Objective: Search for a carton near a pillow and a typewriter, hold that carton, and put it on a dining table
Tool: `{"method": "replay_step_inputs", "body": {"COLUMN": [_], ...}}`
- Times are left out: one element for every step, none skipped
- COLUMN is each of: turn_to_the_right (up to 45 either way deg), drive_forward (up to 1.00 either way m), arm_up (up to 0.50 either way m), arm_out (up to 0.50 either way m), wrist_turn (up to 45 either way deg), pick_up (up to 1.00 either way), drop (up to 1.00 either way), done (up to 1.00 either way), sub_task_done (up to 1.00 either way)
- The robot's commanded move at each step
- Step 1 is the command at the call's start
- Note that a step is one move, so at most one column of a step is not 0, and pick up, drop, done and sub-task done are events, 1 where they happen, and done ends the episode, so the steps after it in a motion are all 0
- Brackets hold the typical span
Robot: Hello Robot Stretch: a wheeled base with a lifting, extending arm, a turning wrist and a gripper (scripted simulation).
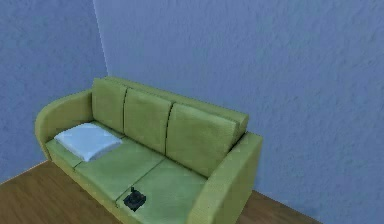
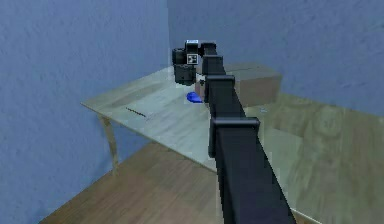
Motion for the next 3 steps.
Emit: {"method": "replay_step_inputs", "body": {"turn_to_the_right": [0.0, 0.0, 0.0], "drive_forward": [0.0, 0.0, 0.0], "arm_up": [0.0, 0.0, 0.0], "arm_out": [0.0, -0.1, 0.0], "wrist_turn": [0.0, 0.0, 0.0], "pick_up": [0.0, 0.0, 0.0], "drop": [1.0, 0.0, 0.0], "done": [0.0, 0.0, 1.0], "sub_task_done": [0.0, 0.0, 0.0]}}
